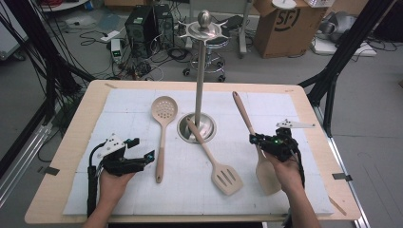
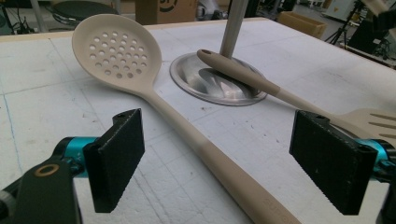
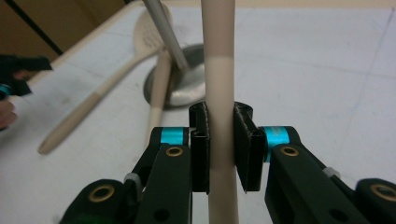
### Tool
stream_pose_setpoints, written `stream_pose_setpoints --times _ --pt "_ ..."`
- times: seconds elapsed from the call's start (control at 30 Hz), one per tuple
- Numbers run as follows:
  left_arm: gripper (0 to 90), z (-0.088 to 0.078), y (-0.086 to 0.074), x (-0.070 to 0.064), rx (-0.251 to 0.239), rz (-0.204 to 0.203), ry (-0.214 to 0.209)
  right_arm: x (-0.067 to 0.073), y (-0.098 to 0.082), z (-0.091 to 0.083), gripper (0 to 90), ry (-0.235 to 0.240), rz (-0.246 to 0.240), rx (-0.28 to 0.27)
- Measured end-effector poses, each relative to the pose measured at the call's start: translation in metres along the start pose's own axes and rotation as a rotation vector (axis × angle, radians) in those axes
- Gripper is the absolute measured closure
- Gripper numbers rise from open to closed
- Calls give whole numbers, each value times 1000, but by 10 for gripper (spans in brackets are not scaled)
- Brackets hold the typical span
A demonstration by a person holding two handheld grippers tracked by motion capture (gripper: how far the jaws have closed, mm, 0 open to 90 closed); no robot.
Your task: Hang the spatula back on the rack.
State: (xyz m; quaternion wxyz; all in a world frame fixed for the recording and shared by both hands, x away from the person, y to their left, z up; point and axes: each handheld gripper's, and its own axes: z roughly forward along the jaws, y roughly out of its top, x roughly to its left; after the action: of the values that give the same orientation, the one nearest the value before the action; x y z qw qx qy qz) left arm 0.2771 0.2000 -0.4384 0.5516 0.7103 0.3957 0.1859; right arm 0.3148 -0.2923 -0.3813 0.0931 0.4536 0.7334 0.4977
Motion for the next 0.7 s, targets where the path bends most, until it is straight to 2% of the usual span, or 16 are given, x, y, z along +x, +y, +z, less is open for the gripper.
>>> stream_pose_setpoints --times 0.23,0.33,0.4,0.7 --pt "185 0 0 0 0 0 0 17 18 -7 784 89 -7 -97" --pt "186 0 0 0 3 -1 -1 29 28 -9 784 132 -46 -145" --pt "186 0 0 0 2 0 0 31 29 -9 784 140 -45 -150" --pt "187 -1 0 0 -3 0 -3 45 41 -8 784 196 -88 -242"
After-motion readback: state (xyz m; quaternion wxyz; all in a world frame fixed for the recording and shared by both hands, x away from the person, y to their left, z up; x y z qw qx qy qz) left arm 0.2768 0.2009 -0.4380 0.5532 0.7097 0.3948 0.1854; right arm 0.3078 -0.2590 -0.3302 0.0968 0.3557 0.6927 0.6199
